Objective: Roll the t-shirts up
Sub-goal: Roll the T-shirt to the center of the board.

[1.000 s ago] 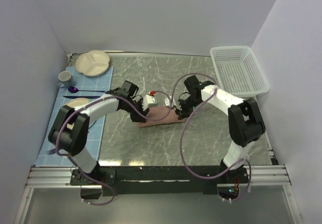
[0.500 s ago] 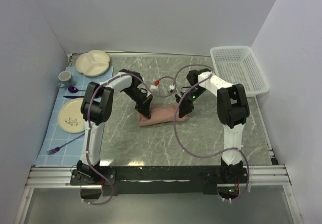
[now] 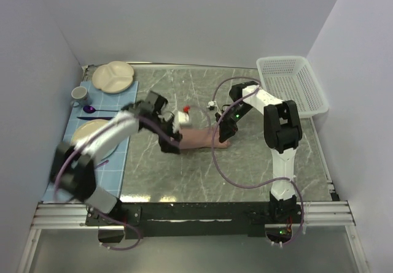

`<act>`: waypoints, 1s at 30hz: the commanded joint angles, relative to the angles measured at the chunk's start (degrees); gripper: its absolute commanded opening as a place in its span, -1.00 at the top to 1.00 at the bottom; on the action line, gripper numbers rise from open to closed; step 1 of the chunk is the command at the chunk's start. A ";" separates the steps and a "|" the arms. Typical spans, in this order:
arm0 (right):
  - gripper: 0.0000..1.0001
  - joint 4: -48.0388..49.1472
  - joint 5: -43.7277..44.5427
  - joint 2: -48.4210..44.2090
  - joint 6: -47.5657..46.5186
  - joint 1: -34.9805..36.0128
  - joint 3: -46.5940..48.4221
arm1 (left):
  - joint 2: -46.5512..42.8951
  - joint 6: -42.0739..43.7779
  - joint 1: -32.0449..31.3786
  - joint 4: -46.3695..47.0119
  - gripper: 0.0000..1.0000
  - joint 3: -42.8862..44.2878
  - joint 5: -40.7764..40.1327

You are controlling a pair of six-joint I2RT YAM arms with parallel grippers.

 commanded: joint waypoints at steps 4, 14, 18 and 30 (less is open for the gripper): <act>0.77 1.80 0.96 -3.49 3.28 -0.23 -0.87 | -16.78 -12.91 -19.88 41.45 -0.44 -25.65 -32.30; 0.77 2.24 1.57 -3.66 2.76 -0.06 -2.28 | -13.18 -10.62 -21.56 52.73 -0.40 -31.57 -42.95; 0.77 3.03 1.66 -4.10 3.28 -0.06 -3.42 | -15.36 -9.92 -21.56 53.88 -0.36 -33.06 -43.04; 0.77 3.47 1.75 -4.01 4.16 0.56 -2.46 | -9.67 -5.53 -21.47 56.78 -0.40 -33.60 -43.31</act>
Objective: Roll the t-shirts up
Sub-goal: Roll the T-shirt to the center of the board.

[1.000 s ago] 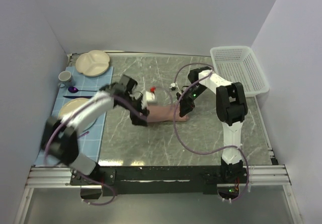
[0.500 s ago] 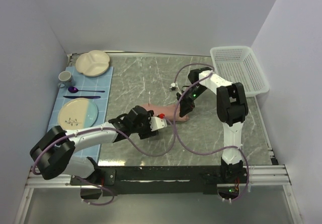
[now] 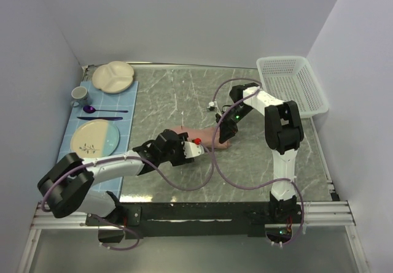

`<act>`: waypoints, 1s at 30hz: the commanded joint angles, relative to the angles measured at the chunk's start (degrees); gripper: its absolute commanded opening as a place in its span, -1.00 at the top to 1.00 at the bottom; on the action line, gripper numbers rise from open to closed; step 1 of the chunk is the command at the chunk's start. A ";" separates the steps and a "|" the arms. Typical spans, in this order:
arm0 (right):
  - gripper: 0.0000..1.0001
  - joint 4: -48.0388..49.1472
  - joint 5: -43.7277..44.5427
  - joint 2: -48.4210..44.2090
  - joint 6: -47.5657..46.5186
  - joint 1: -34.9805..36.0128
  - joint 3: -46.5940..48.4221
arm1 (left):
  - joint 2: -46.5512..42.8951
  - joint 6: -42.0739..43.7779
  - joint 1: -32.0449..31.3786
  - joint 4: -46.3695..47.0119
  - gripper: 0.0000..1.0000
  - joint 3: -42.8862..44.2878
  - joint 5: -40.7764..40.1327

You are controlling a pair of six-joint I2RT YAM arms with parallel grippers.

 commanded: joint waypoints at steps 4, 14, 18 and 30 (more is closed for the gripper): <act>0.77 -0.23 2.10 -2.31 -0.23 0.36 0.30 | 9.88 2.19 -0.07 6.28 -0.40 1.14 -3.00; 0.75 -4.00 1.76 -1.17 -2.95 -0.08 2.57 | 13.32 -1.17 15.99 -23.52 0.47 19.38 27.45; 0.74 -7.69 1.14 0.06 -4.19 -0.17 4.86 | 17.70 6.66 19.17 -41.12 0.64 28.20 36.52; 0.71 -13.23 -0.09 7.18 -0.68 0.18 12.77 | 41.34 21.72 23.83 -78.98 0.89 54.31 52.89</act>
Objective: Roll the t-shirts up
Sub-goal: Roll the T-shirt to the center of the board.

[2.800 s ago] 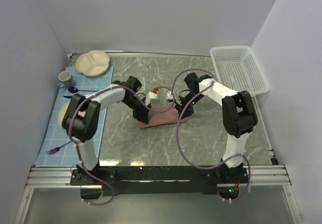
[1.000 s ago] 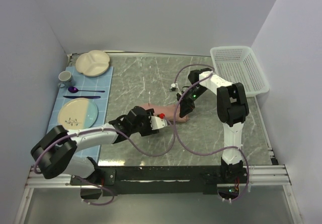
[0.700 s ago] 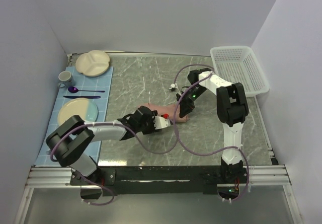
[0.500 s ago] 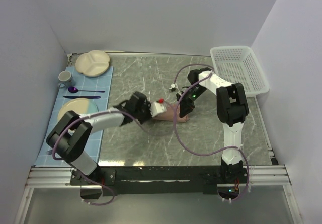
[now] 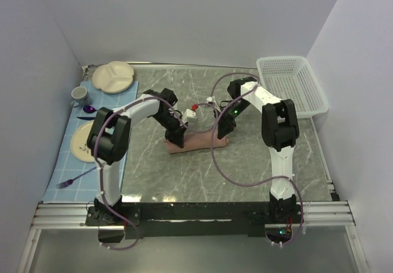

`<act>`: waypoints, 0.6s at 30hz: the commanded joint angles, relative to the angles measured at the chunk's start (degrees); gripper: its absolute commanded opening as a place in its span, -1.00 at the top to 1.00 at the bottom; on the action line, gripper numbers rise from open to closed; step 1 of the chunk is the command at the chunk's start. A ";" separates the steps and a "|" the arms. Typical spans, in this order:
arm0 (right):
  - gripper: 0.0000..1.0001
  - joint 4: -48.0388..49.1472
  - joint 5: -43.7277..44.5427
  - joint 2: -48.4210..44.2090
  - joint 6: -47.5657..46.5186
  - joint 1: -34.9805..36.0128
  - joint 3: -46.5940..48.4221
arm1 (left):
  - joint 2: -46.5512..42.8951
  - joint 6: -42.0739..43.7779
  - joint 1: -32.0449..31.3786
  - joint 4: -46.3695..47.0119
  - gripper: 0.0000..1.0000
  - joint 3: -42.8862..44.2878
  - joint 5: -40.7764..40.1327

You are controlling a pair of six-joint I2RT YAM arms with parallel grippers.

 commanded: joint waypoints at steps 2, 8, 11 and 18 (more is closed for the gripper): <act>0.70 -6.57 -0.27 5.00 4.48 -0.12 5.78 | 5.62 1.33 3.00 -12.58 0.91 5.49 6.48; 0.70 -6.48 -5.00 5.54 3.98 -0.30 8.52 | 14.94 3.69 10.12 -20.47 0.93 12.86 10.61; 0.70 -6.48 -7.90 6.23 6.07 -0.39 10.79 | 15.21 3.08 12.15 -20.75 0.94 12.53 12.54; 0.67 -6.48 -9.95 12.38 13.54 -0.56 18.97 | 18.88 -3.15 13.38 -21.10 0.96 14.01 19.47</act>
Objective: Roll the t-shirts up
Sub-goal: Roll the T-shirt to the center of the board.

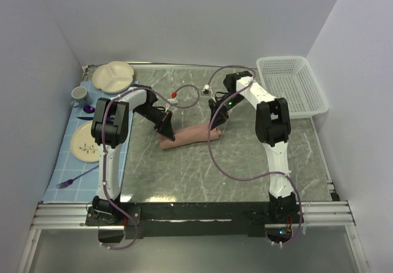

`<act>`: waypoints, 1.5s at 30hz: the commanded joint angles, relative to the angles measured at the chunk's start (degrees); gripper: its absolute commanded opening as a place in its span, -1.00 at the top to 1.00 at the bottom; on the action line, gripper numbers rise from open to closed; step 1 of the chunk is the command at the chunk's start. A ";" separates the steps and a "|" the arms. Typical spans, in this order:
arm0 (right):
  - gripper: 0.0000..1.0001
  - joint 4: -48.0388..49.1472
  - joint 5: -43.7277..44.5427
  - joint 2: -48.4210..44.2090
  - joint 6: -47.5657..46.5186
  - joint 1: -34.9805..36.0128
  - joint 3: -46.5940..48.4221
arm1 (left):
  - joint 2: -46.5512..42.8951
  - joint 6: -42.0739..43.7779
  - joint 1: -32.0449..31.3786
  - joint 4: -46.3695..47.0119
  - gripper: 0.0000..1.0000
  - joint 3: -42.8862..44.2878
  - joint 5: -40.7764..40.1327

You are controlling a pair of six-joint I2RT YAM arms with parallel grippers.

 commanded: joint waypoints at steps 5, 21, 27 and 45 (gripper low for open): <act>0.67 -5.10 -0.73 8.74 10.91 -2.01 10.37 | 8.56 -7.93 2.27 -5.28 0.97 7.70 9.17; -0.40 29.05 3.71 -26.73 12.15 -5.09 -22.98 | 13.84 -10.21 3.06 -5.19 0.93 9.02 10.93; -1.00 59.36 17.52 -52.30 -5.58 4.03 -56.56 | 14.72 -10.48 3.06 -5.19 0.90 9.55 11.90; -1.00 76.83 26.69 -39.69 -21.86 11.26 -60.66 | 14.37 -13.37 3.15 -5.28 0.80 8.59 13.39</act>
